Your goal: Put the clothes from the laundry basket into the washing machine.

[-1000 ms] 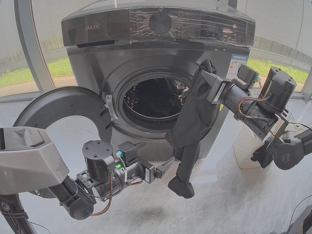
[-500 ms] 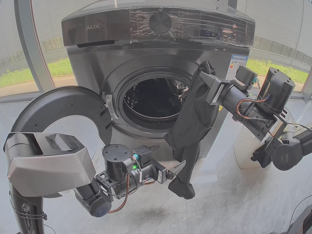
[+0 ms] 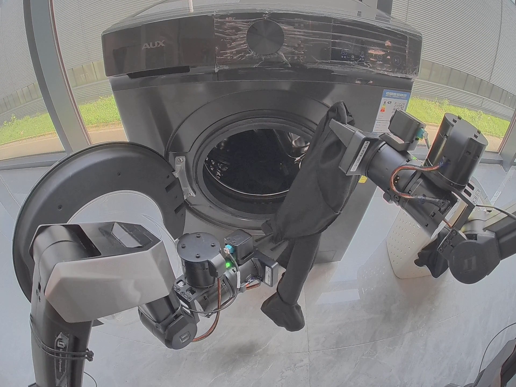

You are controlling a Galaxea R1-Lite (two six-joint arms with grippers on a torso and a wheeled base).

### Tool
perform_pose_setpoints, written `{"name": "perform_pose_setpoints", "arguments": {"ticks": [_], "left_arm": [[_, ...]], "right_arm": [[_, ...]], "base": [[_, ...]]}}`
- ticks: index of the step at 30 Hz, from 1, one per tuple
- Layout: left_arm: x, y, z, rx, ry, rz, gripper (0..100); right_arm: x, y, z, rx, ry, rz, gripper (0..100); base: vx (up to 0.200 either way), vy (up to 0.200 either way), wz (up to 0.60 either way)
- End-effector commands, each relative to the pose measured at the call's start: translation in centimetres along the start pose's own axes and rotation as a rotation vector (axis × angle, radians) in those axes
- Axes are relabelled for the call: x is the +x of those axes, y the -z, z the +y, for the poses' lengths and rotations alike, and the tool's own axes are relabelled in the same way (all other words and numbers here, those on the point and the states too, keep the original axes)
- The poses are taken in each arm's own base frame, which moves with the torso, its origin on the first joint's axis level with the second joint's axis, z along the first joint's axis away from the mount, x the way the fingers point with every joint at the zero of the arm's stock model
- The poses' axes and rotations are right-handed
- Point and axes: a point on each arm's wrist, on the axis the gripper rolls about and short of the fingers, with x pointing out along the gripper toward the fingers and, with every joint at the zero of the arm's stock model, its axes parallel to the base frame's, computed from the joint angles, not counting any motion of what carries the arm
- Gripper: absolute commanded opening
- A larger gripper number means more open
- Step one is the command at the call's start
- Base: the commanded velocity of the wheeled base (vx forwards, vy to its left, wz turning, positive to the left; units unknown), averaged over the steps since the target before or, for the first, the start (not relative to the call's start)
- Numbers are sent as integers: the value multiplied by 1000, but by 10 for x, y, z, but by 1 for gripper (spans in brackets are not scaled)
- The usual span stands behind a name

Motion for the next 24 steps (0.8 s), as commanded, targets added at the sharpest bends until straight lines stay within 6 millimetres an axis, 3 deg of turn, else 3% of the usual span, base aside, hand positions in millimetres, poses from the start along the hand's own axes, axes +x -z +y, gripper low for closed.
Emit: {"name": "perform_pose_setpoints", "arguments": {"ticks": [1,6,10,12,16,24], "left_arm": [[1,-1,-3,0,7,-8,0],[1,-8,-4,2,12,-27,0],[-6,-30,-5,5,13,-76,0],[-21,-57,-7,7,11,-127,0],[-41,-79,-14,5,19,-159,0],[-64,-100,-16,5,22,-198,0]], "right_arm": [[0,1,1,1,-2,3,0],[-2,5,0,-1,1,17,0],[-4,9,-3,-4,6,36,0],[-9,20,-7,-10,16,81,0],[-13,26,-10,-15,22,106,0],[-17,33,-12,-17,24,137,0]], "base": [[0,0,0],[0,0,0],[0,0,0],[0,0,0],[0,0,0],[0,0,0]]}}
